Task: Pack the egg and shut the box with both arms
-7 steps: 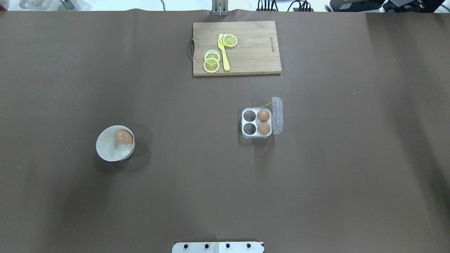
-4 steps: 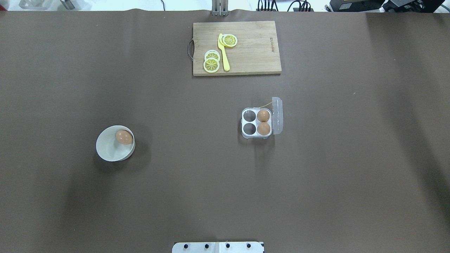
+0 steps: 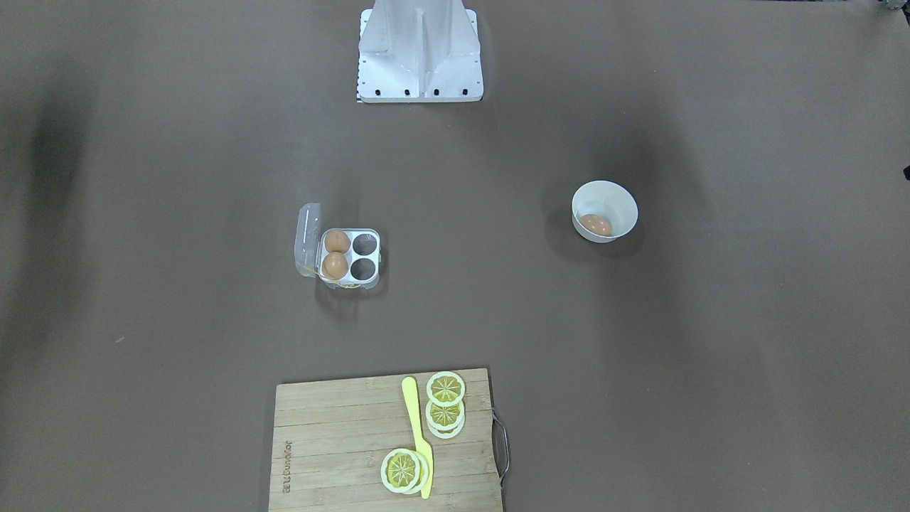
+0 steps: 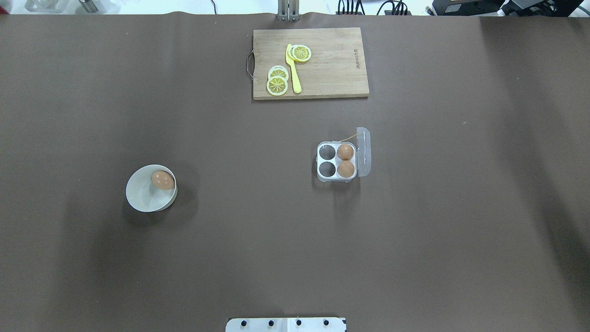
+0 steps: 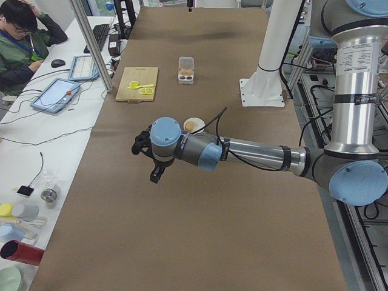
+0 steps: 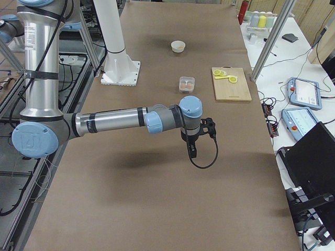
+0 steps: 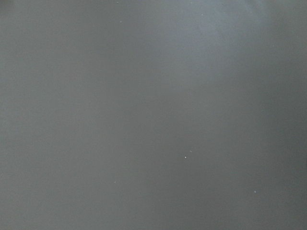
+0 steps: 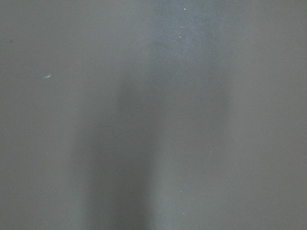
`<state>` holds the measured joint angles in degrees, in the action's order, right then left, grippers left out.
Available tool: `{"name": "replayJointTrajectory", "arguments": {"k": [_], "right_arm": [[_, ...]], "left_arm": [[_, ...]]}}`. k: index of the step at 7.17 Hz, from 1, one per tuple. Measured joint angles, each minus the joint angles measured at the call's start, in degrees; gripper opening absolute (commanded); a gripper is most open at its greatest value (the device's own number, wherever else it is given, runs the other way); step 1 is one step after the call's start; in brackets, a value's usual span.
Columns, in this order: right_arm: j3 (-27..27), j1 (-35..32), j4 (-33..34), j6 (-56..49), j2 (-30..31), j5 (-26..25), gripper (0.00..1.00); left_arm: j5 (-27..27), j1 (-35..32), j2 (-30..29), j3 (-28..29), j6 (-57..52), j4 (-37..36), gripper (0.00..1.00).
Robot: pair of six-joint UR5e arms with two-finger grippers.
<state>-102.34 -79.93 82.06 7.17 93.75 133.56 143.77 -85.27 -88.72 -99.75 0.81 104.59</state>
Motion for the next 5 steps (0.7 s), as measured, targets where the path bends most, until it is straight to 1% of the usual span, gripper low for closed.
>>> {"name": "replayJointTrajectory", "arguments": {"k": [3, 5], "right_arm": [[0.0, 2.4, -0.4, 4.0, -1.6, -0.2, 1.0], [0.0, 3.5, -0.4, 6.1, -2.7, -0.3, 1.0]], "left_arm": [[-0.9, 9.0, -5.2, -0.7, 21.6, 0.4, 0.99], [-5.2, 17.6, -8.7, -2.7, 39.6, 0.5, 0.99]]}}
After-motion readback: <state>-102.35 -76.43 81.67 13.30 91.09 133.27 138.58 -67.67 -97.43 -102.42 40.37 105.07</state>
